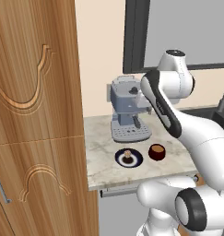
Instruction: Take a sugar cube from the saucer and place it inside the coffee. Then, grab milk from the fridge and place it next to the coffee on the counter to sweeten the coffee.
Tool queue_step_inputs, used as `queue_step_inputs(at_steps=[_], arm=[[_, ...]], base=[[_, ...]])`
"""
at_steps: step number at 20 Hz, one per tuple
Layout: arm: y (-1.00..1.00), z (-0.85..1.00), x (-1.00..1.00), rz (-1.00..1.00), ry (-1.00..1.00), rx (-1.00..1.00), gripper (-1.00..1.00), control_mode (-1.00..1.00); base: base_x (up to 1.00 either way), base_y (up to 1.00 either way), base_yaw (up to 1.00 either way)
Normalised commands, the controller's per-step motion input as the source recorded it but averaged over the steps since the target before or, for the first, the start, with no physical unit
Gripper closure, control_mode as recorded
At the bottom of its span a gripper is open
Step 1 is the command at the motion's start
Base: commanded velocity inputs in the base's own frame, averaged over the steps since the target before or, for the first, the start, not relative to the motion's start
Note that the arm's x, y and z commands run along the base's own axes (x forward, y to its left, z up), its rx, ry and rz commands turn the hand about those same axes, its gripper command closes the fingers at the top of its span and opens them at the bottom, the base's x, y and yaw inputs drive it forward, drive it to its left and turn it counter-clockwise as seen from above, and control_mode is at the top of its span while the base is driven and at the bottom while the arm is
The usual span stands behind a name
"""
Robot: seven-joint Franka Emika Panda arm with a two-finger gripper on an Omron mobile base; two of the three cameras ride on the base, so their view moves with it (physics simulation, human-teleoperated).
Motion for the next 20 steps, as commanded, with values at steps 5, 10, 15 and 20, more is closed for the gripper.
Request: queue_step_inputs(at_steps=[5,10,15,20], arm=[[0.09,-0.27,-0.34,-0.11,0.05,0.00,-1.00,-1.00],[0.07,-0.79,0.00,0.00,0.32,-0.19,-1.00,-1.00],[0.11,-0.95,0.03,0.03,0.25,0.00,-1.00,-1.00],[0.21,-0.61,0.15,0.15,0.07,0.02,-1.00,-1.00]], base=[[0.00,0.00,0.00],[0.00,0.00,0.00],[0.00,0.00,0.00],[0.00,0.00,0.00]])
